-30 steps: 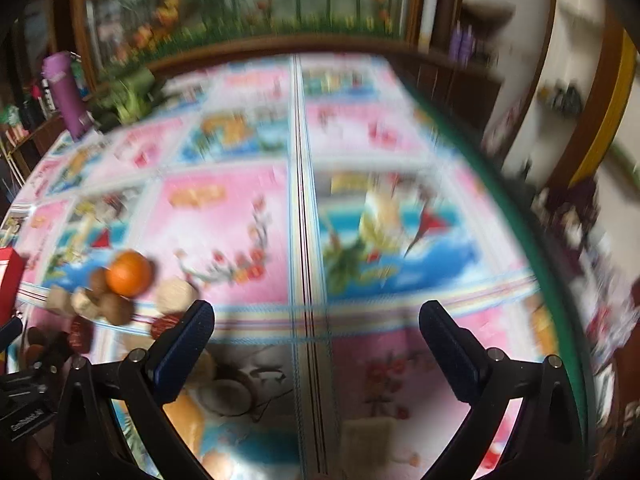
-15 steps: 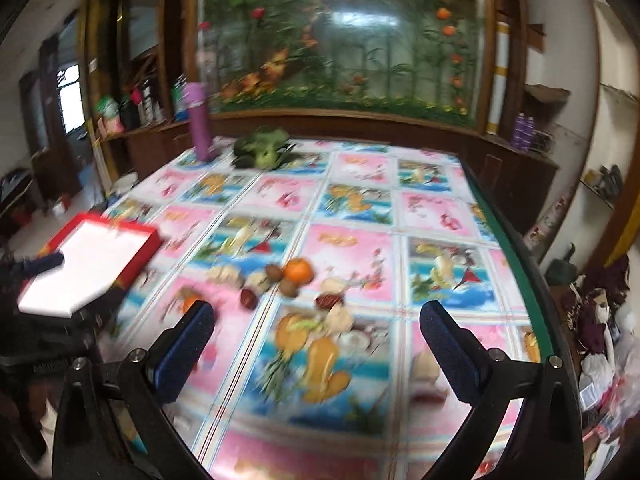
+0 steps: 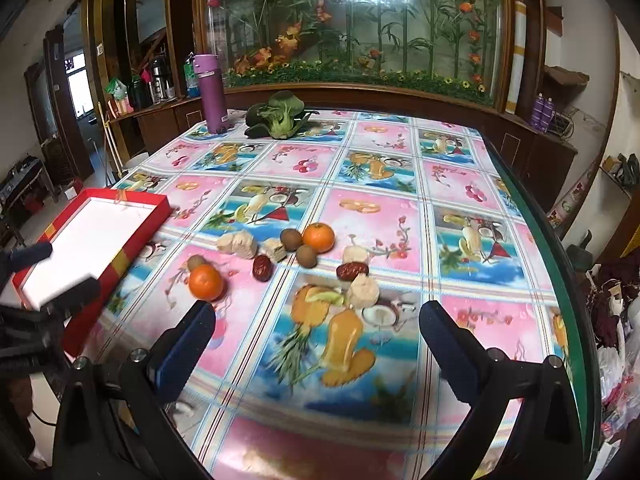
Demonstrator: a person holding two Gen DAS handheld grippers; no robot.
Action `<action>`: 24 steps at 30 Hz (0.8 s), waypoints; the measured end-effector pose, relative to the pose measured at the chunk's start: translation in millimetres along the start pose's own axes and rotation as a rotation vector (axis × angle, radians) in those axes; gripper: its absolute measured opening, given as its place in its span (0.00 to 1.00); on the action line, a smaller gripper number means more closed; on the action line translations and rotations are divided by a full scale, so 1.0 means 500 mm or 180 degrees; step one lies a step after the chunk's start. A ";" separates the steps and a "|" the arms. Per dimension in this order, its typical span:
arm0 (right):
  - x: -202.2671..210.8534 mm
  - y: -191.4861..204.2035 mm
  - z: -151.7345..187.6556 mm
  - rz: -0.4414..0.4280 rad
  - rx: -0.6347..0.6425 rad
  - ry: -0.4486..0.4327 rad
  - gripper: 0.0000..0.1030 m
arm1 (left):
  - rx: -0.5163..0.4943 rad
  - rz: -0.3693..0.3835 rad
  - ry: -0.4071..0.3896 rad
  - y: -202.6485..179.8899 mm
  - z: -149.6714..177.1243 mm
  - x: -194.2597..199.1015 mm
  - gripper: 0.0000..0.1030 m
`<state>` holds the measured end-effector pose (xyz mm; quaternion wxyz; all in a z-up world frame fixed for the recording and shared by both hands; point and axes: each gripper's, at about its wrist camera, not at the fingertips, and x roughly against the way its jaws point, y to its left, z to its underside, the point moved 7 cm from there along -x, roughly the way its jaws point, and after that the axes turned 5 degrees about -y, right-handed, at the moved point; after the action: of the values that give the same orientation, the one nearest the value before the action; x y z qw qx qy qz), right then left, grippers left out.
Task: Organize fruits
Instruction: 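Grasp an orange with the right tool while the left tool grasps another orange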
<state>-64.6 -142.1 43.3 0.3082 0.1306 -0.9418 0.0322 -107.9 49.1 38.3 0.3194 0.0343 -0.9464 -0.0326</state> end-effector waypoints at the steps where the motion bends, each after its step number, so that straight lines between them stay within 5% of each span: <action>1: -0.004 -0.003 -0.007 -0.0013 -0.0004 -0.0002 0.99 | -0.0008 0.0031 0.0025 -0.008 0.001 -0.004 1.00; 6: -0.065 -0.030 -0.047 -0.0107 -0.0045 0.0109 0.96 | -0.0116 0.0162 0.0175 -0.063 -0.001 -0.042 1.00; 12: -0.195 -0.049 -0.064 -0.0297 -0.0074 0.0545 0.64 | -0.0104 0.0460 0.0513 -0.126 0.009 -0.107 1.00; 14: -0.222 -0.050 -0.063 -0.0314 -0.0044 0.0648 0.62 | -0.0075 0.0465 0.0567 -0.133 0.011 -0.122 1.00; 20: -0.268 -0.037 -0.064 -0.0352 0.0057 0.0833 0.57 | 0.0076 0.0629 0.0774 -0.145 0.015 -0.163 0.88; 24: -0.285 -0.031 -0.060 -0.0398 0.0072 0.0948 0.55 | 0.0167 0.0764 0.0892 -0.151 0.020 -0.178 0.70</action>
<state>67.4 -120.5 -16.9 0.4443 0.1863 -0.8753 0.0426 -40.2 -18.2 -29.7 0.4488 -0.0664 -0.8905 0.0355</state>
